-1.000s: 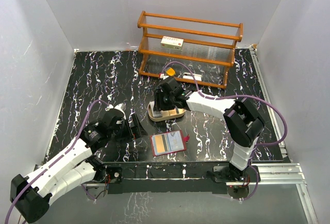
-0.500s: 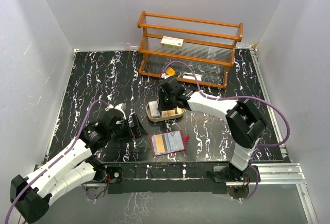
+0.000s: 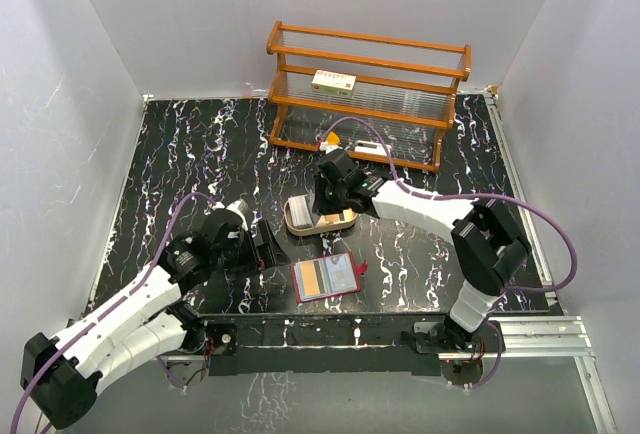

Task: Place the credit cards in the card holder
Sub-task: Pick up the credit card from the storage box.

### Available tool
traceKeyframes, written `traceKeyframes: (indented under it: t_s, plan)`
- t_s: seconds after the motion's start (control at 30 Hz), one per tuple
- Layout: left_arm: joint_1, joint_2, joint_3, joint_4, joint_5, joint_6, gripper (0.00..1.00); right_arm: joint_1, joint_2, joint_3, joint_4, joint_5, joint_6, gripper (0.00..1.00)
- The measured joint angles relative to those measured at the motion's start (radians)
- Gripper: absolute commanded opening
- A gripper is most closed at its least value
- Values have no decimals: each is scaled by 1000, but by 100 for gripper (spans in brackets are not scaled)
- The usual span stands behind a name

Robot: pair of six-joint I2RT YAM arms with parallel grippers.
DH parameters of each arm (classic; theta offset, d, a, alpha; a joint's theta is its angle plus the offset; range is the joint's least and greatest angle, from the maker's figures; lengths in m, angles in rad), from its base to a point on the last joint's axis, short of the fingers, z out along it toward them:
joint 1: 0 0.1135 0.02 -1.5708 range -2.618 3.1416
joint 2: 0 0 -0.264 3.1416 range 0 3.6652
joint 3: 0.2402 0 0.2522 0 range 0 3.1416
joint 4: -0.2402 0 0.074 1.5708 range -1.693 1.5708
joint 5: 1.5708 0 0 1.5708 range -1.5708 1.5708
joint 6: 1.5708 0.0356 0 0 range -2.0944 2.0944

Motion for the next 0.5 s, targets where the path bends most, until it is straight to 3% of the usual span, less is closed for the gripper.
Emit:
traceKeyframes:
  t_s: [0.5]
  plan:
    - [0, -51, 0, 142, 93, -91, 84, 1, -200, -123, -2, 13, 3, 0]
